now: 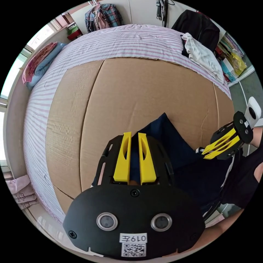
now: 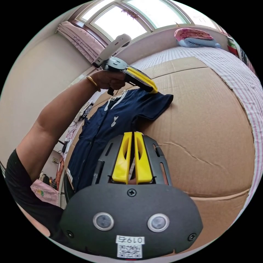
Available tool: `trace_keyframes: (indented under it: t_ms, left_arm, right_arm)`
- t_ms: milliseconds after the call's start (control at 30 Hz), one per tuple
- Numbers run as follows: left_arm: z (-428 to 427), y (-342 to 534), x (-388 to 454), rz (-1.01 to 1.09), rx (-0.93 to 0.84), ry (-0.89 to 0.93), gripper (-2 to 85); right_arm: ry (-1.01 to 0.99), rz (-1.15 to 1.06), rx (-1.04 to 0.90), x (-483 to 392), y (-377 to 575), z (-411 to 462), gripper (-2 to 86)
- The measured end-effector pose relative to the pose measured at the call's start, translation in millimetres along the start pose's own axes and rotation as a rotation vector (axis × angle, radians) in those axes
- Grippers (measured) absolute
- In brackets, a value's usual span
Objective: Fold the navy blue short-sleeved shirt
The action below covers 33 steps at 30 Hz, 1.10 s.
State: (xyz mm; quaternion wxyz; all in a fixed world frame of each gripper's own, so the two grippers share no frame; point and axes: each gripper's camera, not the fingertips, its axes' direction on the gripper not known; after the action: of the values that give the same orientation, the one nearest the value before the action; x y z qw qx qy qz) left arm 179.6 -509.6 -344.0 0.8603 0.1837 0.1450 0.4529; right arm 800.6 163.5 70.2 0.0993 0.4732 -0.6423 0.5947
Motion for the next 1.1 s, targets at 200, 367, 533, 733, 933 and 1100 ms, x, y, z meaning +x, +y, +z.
trace_keyframes:
  t_ms: [200,367,533,733,933,1100]
  left_arm:
    - [-37.5,51.1,-36.0,-0.172,0.182,0.033,6.1]
    - [-19.5,88.5,-43.4,-0.224,0.092,0.007,6.6]
    - [-11.7,105.8,-33.3,-0.217,0.101,0.026,4.3]
    - [-20.9,125.0,-24.9,-0.283,0.148,-0.034,1.2]
    - [-21.3,142.9,-0.3,-0.315,0.122,-0.113,1.1]
    - [-66.2,193.0,24.5,-0.485,0.379,-0.100,1.3]
  right_arm:
    - [-0.023,0.005,0.002,-4.7,5.0,2.4,0.3]
    - [-0.010,-0.005,-0.003,-16.4,9.0,6.5,0.2]
    - [-0.007,-0.007,-0.001,-25.4,13.6,8.4,0.1]
    - [0.007,-0.027,-0.026,-42.5,19.0,14.5,0.1]
    - [0.001,-0.020,-0.031,-54.3,24.4,16.7,0.2]
    - [0.000,-0.029,-0.041,-59.1,25.7,8.2,0.6]
